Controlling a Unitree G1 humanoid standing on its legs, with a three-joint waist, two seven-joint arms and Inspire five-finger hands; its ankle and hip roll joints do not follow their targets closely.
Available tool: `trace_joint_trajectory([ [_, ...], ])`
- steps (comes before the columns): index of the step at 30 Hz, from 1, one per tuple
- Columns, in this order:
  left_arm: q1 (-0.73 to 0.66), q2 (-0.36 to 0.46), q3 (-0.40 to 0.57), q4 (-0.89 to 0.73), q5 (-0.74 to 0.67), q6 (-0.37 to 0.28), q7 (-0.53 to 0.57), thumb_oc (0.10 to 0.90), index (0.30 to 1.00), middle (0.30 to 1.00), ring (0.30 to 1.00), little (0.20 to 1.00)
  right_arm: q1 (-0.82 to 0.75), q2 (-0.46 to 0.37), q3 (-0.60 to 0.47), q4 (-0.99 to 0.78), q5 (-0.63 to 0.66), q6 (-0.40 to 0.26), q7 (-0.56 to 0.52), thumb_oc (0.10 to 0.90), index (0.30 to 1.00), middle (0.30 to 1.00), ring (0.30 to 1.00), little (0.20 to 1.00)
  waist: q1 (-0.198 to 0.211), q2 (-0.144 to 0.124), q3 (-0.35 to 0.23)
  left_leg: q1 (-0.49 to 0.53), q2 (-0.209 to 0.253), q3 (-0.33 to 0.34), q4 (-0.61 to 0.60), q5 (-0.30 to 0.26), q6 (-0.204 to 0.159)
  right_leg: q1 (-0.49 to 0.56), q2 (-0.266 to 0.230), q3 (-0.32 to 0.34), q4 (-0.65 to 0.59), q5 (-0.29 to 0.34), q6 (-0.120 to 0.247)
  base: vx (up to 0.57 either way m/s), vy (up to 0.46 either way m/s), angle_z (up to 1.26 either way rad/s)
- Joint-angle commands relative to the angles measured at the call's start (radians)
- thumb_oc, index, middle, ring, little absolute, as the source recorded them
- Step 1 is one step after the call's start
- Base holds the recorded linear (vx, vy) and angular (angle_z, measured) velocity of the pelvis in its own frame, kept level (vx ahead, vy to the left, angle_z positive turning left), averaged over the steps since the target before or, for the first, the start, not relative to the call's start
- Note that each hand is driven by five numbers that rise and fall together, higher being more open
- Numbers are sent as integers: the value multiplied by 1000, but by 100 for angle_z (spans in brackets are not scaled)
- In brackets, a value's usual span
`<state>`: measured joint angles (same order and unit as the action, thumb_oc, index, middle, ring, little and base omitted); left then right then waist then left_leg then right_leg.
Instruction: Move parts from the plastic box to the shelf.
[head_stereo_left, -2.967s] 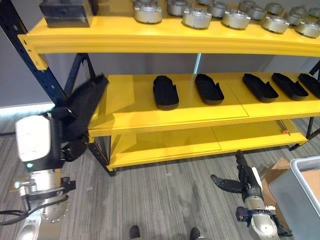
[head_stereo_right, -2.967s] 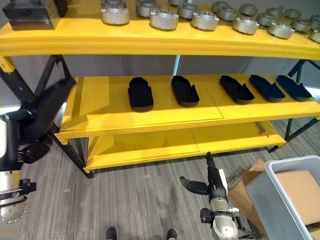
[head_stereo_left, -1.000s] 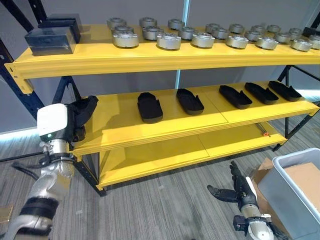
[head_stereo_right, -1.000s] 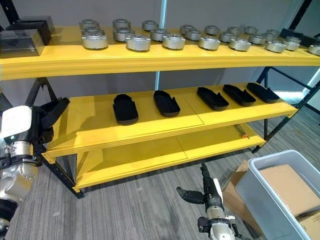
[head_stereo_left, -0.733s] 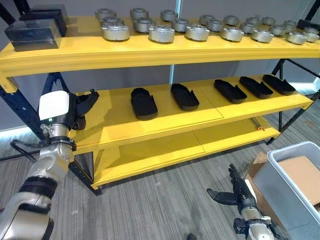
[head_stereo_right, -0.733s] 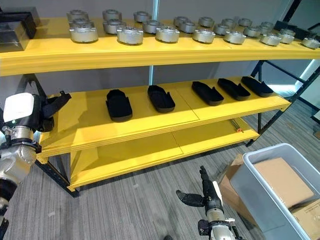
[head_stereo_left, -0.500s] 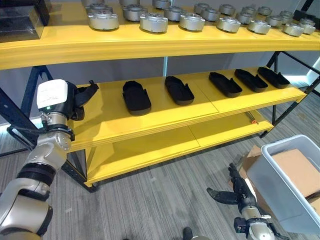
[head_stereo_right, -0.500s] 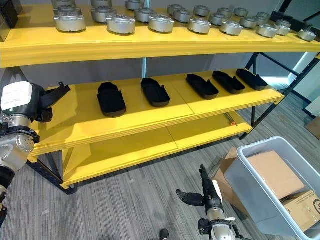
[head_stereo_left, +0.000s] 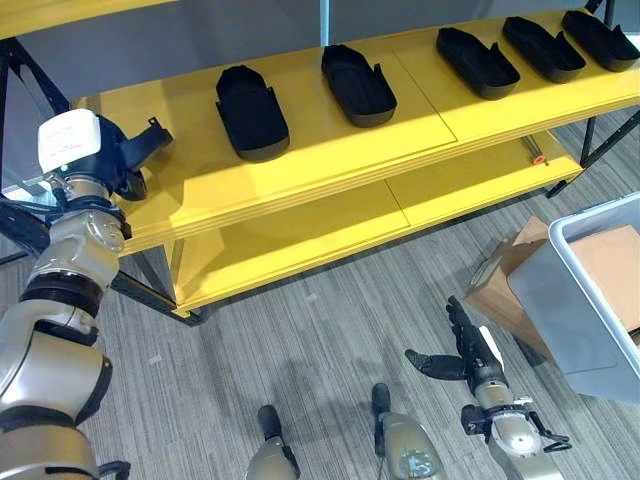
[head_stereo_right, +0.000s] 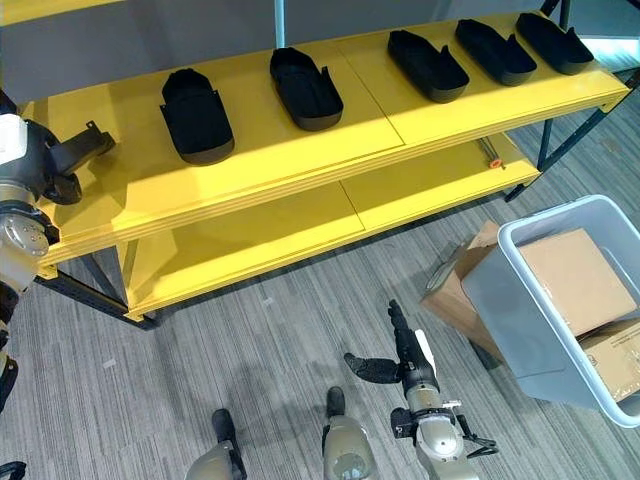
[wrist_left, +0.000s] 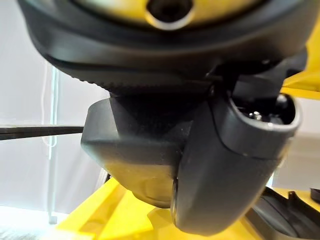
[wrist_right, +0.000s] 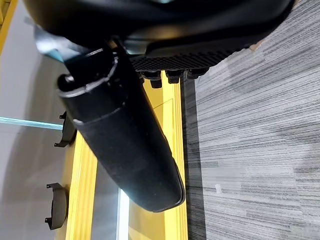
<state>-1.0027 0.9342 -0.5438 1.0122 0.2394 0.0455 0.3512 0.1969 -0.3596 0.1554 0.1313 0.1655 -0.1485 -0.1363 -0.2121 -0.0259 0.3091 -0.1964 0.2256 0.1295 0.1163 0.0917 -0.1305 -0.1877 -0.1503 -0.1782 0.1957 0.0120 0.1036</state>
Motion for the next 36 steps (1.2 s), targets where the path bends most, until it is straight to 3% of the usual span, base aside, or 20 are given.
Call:
trace_joint_trajectory([
  [1, -156, 73, 68, -10, -20, -5, 72, 400, 300, 300, 300, 300, -20, -26, -11, -91, 27, -107, -15, 900, 1000, 1000, 1000, 1000, 3, -14, -87, -89, 38, -40, 128, -63, 7, 37, -38, 11, 99, -154, 44, -30, -20, 2],
  [23, -260, 39, -17, 29, 14, 5, 65, 400, 300, 300, 300, 300, -49, -60, 2, -104, 42, -123, -6, 900, 1000, 1000, 1000, 1000, 6, -3, -78, -262, 46, -95, 266, -98, 13, -112, -53, -3, 272, -215, 28, -26, -4, 4],
  [36, -325, 12, -93, -55, 74, 13, 90, 400, 300, 300, 300, 300, -85, -83, 1, -123, 39, -119, -6, 900, 1000, 1000, 1000, 1000, 15, -11, -84, -379, 26, -138, 349, -123, 33, -181, -82, -40, 360, -244, 26, 3, 26, 10],
])
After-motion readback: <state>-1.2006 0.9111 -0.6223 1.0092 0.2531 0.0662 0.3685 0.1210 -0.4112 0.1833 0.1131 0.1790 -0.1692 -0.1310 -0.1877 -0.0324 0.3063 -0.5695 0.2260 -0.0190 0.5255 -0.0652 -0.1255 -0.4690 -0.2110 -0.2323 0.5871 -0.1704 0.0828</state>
